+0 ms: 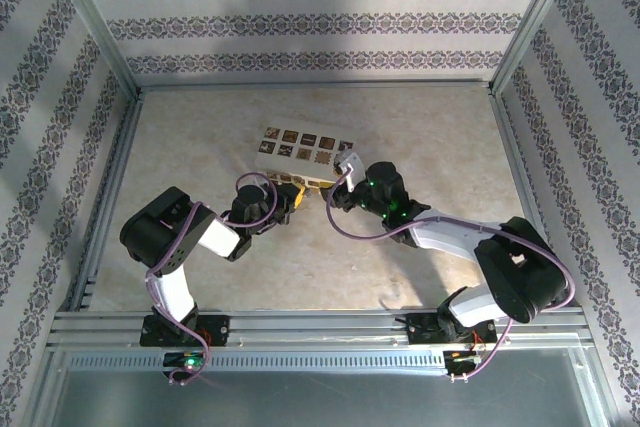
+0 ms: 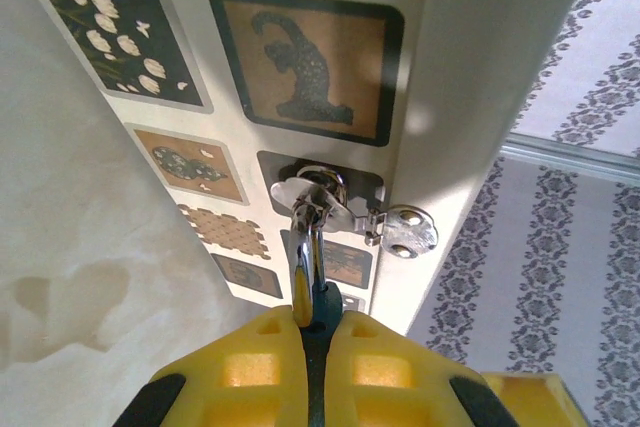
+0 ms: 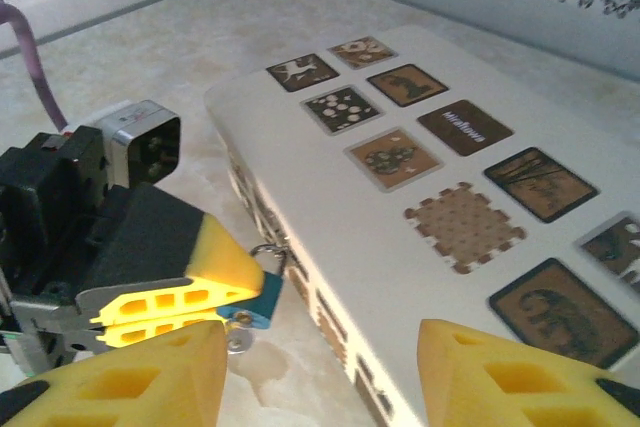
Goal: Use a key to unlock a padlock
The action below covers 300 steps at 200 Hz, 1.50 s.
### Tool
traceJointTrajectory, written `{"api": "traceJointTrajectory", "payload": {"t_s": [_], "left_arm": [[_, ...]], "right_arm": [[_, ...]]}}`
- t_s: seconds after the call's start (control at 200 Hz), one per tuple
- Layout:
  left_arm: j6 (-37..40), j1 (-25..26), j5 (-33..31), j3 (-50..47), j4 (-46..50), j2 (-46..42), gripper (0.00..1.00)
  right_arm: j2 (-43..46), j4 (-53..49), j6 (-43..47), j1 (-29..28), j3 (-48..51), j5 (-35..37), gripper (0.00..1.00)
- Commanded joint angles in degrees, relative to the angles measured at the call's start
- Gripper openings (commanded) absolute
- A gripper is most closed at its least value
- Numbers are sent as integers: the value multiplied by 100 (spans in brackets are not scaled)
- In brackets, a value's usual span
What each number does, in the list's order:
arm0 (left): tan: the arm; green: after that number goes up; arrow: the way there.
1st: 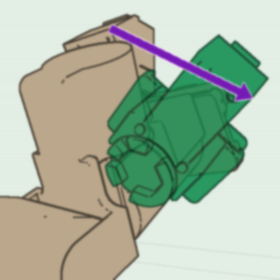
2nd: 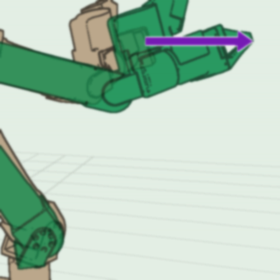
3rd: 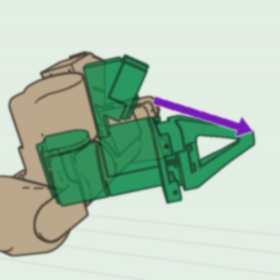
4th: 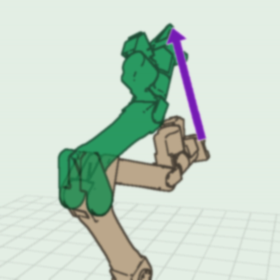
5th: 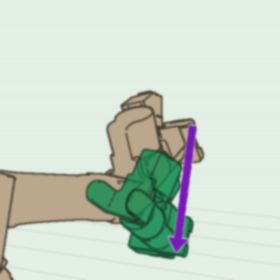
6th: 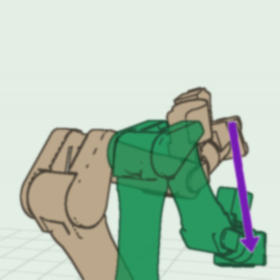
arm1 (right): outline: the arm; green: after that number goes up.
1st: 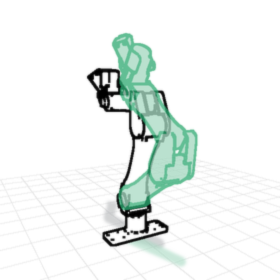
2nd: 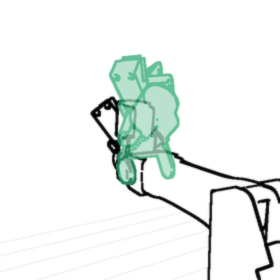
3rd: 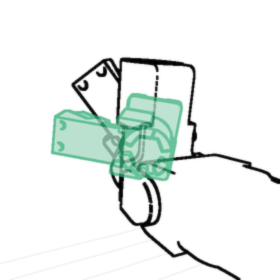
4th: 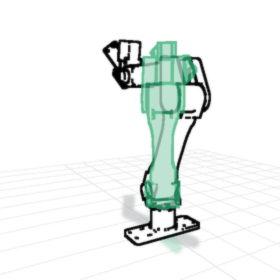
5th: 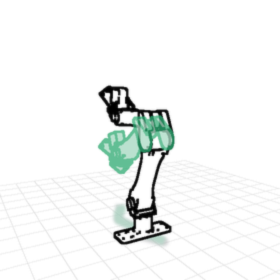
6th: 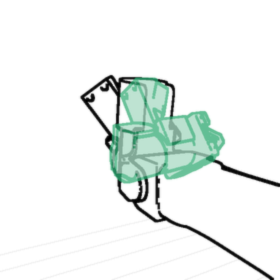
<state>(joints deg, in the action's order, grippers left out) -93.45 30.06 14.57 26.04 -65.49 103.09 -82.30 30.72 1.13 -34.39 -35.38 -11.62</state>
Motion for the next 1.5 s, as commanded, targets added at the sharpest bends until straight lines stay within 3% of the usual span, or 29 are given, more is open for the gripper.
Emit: {"api": "traceJointTrajectory", "payload": {"t_s": [0.0,0.285,0.425,0.63,0.994,1.144,1.239,1.379,1.494], "left_arm": [[404,70,72,-55,78,-293,0],[950,66,143,-4,902,-434,1],[1055,64,100,-21,944,-352,17],[1204,45,-7,-55,857,-312,32],[1408,-75,-116,-229,1056,-608,36],[1923,-162,-188,-155,2017,-1288,38],[2523,-227,-368,70,3176,-1986,41],[3830,-242,-1114,820,5651,-3043,49],[4543,-290,-1792,1179,6627,-3617,57]], "right_arm": [[152,-214,316,88,57,107,54],[163,-321,244,132,75,142,56],[156,-339,213,152,75,151,56],[162,-346,160,179,101,133,56],[261,-413,128,220,135,118,55],[415,-619,-130,325,84,50,56],[525,-765,-406,426,57,12,58],[677,-960,-851,635,39,-49,64],[784,-980,-1191,812,83,-146,70]]}}
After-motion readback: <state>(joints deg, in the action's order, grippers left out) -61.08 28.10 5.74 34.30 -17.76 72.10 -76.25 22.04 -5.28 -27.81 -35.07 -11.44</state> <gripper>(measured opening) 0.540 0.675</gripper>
